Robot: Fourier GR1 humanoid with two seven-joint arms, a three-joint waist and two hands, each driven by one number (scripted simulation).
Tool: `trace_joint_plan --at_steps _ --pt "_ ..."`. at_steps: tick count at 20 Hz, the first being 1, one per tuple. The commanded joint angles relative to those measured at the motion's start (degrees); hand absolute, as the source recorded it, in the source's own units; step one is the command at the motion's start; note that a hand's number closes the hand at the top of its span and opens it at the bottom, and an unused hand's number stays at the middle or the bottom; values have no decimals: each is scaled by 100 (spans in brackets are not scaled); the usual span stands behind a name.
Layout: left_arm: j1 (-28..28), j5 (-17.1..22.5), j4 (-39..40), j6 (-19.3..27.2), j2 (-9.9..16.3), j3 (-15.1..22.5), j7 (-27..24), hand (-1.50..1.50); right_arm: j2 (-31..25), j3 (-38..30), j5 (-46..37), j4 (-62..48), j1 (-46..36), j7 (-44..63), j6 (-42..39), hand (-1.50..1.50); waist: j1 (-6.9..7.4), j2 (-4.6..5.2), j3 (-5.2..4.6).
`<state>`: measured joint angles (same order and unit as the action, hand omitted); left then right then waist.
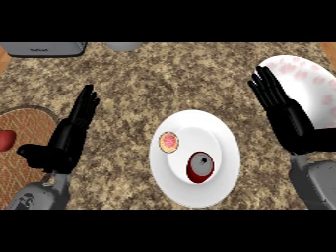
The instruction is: Pick the can from the plate and place it in the bowl
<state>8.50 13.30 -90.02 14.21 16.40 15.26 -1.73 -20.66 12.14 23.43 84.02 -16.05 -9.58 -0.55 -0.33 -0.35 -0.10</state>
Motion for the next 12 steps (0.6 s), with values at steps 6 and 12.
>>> trace_joint_plan --at_steps 6,12 --pt "-109 633 116 -707 48 -134 473 0 -967 850 -2020 1799 673 921 793 150 -167 -43 -16" --pt "-215 612 79 -705 -354 231 501 0 -161 1489 -3664 2261 1908 763 2744 -150 -125 -8 2"
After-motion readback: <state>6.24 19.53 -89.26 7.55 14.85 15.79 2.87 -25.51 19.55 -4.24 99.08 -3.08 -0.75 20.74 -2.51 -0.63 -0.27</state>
